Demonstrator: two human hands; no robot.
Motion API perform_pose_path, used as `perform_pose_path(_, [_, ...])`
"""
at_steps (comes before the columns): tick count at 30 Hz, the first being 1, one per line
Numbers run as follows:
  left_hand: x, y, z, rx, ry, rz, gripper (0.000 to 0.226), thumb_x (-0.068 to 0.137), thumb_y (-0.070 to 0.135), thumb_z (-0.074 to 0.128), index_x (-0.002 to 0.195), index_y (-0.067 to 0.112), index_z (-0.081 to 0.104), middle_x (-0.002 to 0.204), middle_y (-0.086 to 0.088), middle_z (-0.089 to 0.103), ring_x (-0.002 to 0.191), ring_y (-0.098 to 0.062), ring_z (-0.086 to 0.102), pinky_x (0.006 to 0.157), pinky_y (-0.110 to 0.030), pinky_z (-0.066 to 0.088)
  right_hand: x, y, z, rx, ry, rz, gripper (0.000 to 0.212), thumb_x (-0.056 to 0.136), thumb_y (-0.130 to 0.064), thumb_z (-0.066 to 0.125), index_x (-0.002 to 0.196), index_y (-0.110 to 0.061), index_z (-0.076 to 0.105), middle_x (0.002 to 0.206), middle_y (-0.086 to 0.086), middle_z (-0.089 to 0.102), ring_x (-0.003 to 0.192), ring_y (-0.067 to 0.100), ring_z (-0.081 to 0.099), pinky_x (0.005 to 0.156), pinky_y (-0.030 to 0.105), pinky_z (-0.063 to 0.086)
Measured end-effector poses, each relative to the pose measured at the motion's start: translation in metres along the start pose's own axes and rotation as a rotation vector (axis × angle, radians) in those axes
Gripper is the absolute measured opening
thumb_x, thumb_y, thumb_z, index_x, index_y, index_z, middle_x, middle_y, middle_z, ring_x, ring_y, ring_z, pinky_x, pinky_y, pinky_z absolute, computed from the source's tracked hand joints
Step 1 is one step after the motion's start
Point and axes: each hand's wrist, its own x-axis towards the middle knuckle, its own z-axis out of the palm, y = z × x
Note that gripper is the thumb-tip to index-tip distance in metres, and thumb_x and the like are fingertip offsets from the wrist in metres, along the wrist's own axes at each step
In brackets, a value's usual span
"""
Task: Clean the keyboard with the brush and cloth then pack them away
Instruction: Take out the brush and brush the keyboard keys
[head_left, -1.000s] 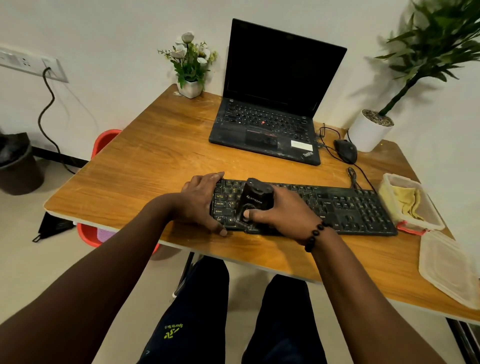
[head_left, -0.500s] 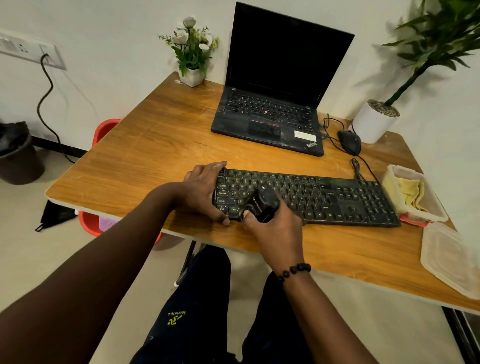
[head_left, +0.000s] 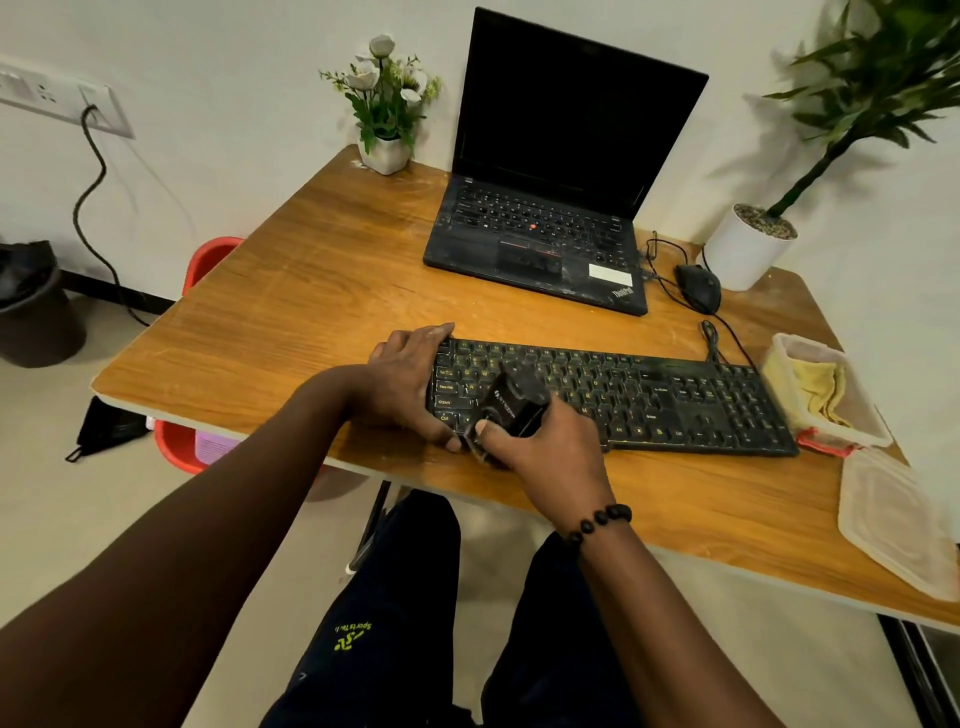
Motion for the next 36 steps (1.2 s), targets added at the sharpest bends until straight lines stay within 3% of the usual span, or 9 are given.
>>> perform_pose_path(7, [-0.006,0.005,-0.002,-0.052,-0.001,-0.01,0.145,0.06,0.056,0.088,0.156,0.026,-0.016,0.162,0.001,0.003,0.147,-0.026,0.003,0.119,-0.05,0.008,0.003,-0.003,0.007,0.034,0.063,0.011,0.033,0.078,-0.033,0.074,0.106,-0.022,0.061,0.086,-0.012,0.062,0.072,-0.001,0.056,0.051,0.005,0.039])
perform_pose_path(11, [-0.006,0.005,-0.002,-0.05,-0.006,-0.005,0.145,0.061,0.057,0.087,0.156,0.026,-0.017,0.163,0.0,0.002,0.147,-0.026,0.002,0.119,-0.05,0.007,0.01,-0.005,0.001,0.089,0.037,0.03,0.033,0.076,-0.033,0.076,0.105,-0.024,0.061,0.092,-0.01,0.065,0.084,0.006,0.062,0.066,0.017,0.052])
perform_pose_path(13, [-0.005,0.005,-0.001,-0.05,0.001,-0.008,0.145,0.061,0.057,0.088,0.156,0.026,-0.017,0.162,0.0,0.002,0.147,-0.026,0.002,0.119,-0.05,0.008,0.011,-0.002,0.002,0.096,0.099,0.053,0.031,0.076,-0.034,0.075,0.102,-0.023,0.062,0.09,-0.01,0.065,0.085,0.007,0.063,0.061,0.014,0.047])
perform_pose_path(17, [-0.004,0.003,-0.001,-0.048,-0.002,-0.001,0.145,0.06,0.058,0.087,0.156,0.026,-0.017,0.162,0.001,0.002,0.147,-0.027,0.003,0.119,-0.05,0.007,0.001,0.004,0.003,0.102,0.018,0.088,0.028,0.075,-0.034,0.076,0.098,-0.025,0.063,0.089,-0.012,0.066,0.081,0.003,0.062,0.057,0.014,0.043])
perform_pose_path(21, [-0.003,0.0,0.001,-0.028,0.0,0.002,0.147,0.058,0.063,0.086,0.155,0.027,-0.019,0.163,0.002,-0.001,0.148,-0.027,0.0,0.12,-0.051,0.005,-0.007,0.009,0.013,0.263,0.232,0.2,0.027,0.076,-0.034,0.076,0.097,-0.027,0.061,0.087,-0.013,0.063,0.084,0.007,0.062,0.062,0.016,0.043])
perform_pose_path(24, [-0.002,-0.002,0.002,-0.02,0.005,0.009,0.147,0.058,0.064,0.085,0.155,0.026,-0.019,0.164,0.001,-0.001,0.148,-0.026,0.0,0.12,-0.051,0.005,-0.011,0.008,0.015,0.181,0.167,0.161,0.026,0.077,-0.035,0.075,0.097,-0.027,0.061,0.085,-0.015,0.062,0.079,0.0,0.059,0.056,0.008,0.04])
perform_pose_path(28, [-0.002,-0.002,0.002,-0.021,0.011,0.015,0.147,0.059,0.063,0.086,0.156,0.026,-0.017,0.164,0.001,0.0,0.148,-0.026,0.001,0.119,-0.049,0.005,-0.008,0.005,0.014,0.112,0.233,0.09,0.036,0.076,-0.034,0.075,0.107,-0.022,0.061,0.094,-0.008,0.065,0.083,0.007,0.06,0.058,0.006,0.038])
perform_pose_path(31, [-0.004,0.0,0.002,-0.033,0.015,0.01,0.145,0.06,0.059,0.087,0.156,0.026,-0.017,0.163,0.001,0.0,0.147,-0.026,0.002,0.119,-0.049,0.006,-0.007,0.004,0.01,0.019,0.116,0.015,0.034,0.075,-0.032,0.075,0.105,-0.024,0.06,0.091,-0.01,0.065,0.078,0.003,0.059,0.055,0.005,0.038])
perform_pose_path(36, [-0.003,-0.003,0.002,-0.04,0.011,0.015,0.146,0.057,0.063,0.086,0.155,0.029,-0.017,0.163,0.003,0.001,0.147,-0.026,0.002,0.12,-0.052,0.006,0.004,0.008,-0.007,0.26,0.119,0.109,0.029,0.076,-0.03,0.077,0.101,-0.024,0.063,0.089,-0.01,0.066,0.08,0.007,0.062,0.065,0.022,0.049])
